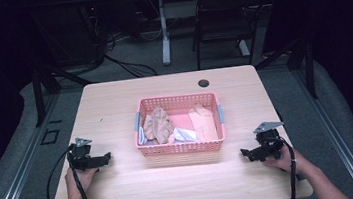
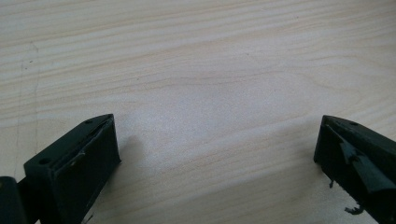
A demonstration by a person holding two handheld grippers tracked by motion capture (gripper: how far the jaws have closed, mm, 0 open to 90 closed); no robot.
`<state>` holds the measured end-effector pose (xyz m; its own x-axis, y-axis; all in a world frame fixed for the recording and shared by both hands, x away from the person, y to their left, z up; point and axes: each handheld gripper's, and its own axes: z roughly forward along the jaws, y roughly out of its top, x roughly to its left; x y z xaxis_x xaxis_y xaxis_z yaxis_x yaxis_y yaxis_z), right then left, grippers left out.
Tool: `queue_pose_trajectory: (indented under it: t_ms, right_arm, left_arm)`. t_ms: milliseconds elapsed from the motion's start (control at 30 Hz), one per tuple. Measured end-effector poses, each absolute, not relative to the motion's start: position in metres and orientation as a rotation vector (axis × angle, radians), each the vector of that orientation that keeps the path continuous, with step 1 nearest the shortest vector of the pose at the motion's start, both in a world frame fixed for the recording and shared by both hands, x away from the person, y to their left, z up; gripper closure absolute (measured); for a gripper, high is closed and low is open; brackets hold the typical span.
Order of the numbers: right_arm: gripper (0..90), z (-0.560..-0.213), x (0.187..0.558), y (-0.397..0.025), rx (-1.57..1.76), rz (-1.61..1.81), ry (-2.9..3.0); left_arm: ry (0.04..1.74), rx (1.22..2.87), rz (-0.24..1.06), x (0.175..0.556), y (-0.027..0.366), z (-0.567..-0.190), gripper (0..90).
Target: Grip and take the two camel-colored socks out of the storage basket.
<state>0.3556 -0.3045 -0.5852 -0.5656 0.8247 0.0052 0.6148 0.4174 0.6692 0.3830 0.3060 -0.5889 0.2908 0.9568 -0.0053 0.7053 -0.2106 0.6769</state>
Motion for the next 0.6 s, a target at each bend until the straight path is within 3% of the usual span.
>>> queue_pose_trajectory:
  t_ms: [433,600]
  right_arm:
    - [0.0,-0.585,0.355,-0.305,1.243,0.907,2.352]
    - [0.0,-0.586,0.354,-0.305,1.243,0.914,2.34]
  left_arm:
    - [1.476,2.063,0.547,0.387,0.304,-0.584,0.0]
    - [1.445,2.045,0.567,0.391,0.304,-0.558,0.0]
